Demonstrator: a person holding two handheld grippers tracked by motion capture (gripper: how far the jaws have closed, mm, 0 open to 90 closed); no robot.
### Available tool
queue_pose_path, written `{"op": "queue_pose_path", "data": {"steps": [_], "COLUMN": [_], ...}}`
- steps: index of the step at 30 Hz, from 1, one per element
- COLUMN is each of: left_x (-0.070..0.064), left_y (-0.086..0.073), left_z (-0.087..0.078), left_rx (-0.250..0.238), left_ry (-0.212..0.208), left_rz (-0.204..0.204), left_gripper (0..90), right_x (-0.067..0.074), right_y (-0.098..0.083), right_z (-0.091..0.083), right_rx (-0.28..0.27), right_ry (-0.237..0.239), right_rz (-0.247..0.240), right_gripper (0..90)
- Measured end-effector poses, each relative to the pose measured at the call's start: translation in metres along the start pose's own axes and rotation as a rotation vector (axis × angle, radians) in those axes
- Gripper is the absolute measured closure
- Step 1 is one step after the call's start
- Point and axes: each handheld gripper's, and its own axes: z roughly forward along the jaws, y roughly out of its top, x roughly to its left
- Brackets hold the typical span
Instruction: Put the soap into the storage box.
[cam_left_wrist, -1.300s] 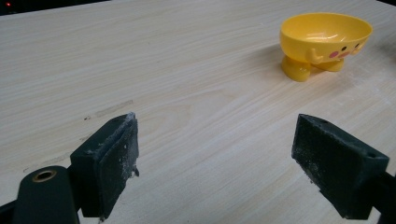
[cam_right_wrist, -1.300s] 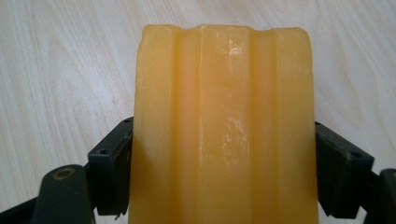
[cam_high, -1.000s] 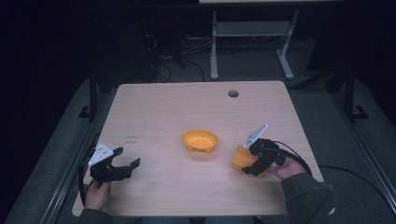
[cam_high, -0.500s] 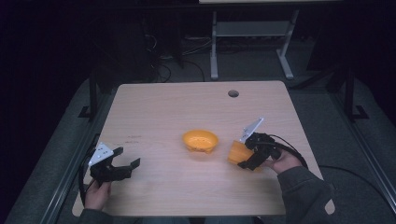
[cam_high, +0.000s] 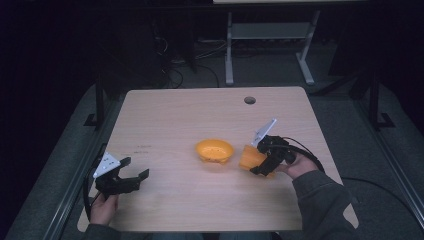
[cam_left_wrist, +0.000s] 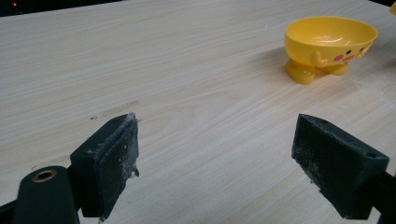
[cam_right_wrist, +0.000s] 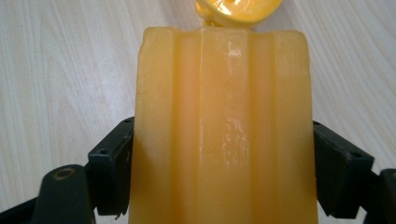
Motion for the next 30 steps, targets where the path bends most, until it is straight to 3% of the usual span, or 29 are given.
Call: {"op": "queue_pose_path", "data": {"steps": [30], "left_x": [0.001], "left_y": [0.0], "left_z": [0.0], "left_rx": [0.008], "left_ry": [-0.001], "left_rz": [-0.001], "left_gripper": [14.1], "right_x": [-0.01], "right_y": [0.036], "right_z": [-0.002], "right_rx": [-0.009], "right_ry": [0.014], "right_rz": [-0.046], "right_gripper": [20.6]}}
